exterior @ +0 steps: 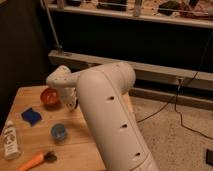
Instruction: Push the eraser across the table
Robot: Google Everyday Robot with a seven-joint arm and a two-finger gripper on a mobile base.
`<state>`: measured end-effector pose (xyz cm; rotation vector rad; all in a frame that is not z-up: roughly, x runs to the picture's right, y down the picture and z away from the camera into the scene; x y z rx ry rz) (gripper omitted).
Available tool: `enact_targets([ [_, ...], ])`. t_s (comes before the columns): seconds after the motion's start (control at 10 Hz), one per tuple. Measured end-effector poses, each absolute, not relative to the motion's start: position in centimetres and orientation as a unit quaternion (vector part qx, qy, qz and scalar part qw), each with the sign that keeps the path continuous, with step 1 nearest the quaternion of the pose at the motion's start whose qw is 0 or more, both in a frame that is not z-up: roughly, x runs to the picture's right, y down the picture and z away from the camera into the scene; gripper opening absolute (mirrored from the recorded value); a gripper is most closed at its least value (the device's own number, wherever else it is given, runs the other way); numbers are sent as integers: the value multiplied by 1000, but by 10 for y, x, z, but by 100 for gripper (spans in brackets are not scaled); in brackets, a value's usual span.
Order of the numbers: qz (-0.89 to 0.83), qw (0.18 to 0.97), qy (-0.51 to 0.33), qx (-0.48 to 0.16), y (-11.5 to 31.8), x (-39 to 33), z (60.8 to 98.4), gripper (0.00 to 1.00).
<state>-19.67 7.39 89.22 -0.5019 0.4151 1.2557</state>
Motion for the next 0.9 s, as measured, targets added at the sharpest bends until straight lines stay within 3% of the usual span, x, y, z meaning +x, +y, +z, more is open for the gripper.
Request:
enact_targets([
  [0.3,603,745,194,-207,61,-170,881,0],
  [0.9,585,748,199,-243,71,-201,817,0],
])
